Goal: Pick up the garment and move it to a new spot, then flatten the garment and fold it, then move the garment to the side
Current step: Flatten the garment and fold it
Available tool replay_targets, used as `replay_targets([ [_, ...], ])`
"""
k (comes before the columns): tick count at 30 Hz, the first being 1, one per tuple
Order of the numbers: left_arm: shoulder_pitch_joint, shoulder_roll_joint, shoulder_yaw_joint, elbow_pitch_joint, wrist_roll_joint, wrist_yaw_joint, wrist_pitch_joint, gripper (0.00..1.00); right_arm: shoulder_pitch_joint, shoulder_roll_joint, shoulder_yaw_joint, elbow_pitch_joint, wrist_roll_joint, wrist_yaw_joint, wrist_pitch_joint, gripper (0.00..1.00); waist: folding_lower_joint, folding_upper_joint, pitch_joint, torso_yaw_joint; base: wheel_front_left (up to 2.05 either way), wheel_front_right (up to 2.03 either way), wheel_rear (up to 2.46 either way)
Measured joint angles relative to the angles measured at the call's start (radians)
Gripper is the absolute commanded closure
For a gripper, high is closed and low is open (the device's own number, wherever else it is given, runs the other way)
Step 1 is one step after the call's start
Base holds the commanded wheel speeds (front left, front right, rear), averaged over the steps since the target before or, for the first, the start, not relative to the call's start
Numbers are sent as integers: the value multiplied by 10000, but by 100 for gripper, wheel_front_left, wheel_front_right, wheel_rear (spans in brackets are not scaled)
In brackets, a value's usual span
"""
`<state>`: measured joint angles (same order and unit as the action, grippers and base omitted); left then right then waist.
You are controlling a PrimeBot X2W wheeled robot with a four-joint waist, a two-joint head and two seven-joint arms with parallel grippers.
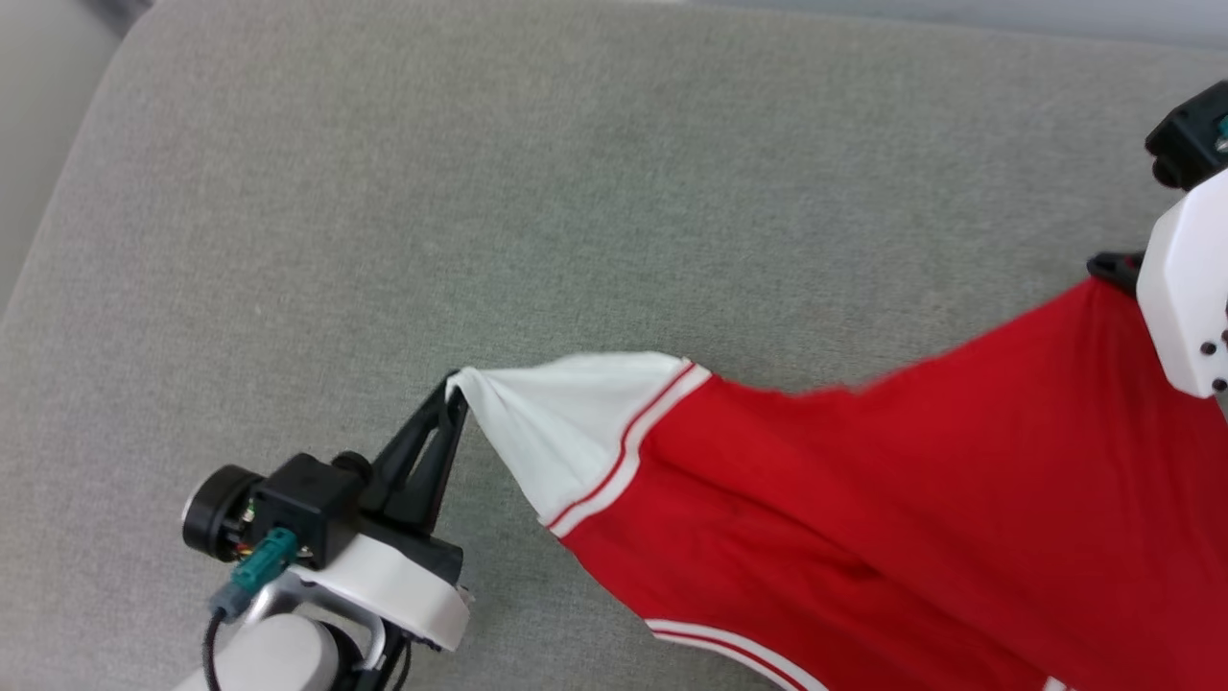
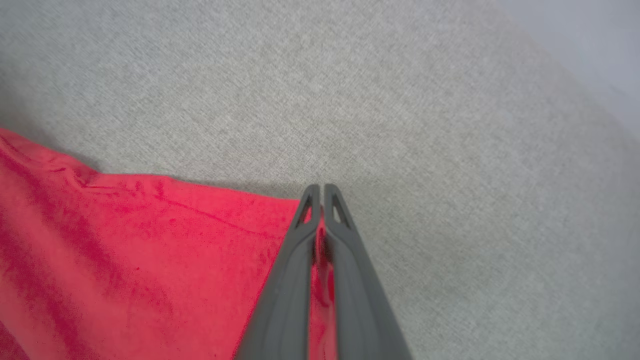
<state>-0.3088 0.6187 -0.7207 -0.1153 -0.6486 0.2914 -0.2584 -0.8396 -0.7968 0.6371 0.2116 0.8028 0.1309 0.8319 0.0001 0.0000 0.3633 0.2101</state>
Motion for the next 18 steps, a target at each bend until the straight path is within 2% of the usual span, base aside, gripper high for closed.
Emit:
replay_targets([
  [6,-504,322,573,-493,134,69,-2,100,-116,-130,-491,-372,259,0,-1532,100,0,0,-862,-437,0,0,0],
  [11,-1726,414,968,-571,209,-240,38,100,-194,-209,-759,-606,284,0,-2673,100,-2,0,-1493,-852,0,0,0],
  [18,-3940,90,1392,-140,299,-642,305,100,-815,84,-1177,-506,-568,0,-4307,100,-2,0,-1753,-1487,0,0,0],
])
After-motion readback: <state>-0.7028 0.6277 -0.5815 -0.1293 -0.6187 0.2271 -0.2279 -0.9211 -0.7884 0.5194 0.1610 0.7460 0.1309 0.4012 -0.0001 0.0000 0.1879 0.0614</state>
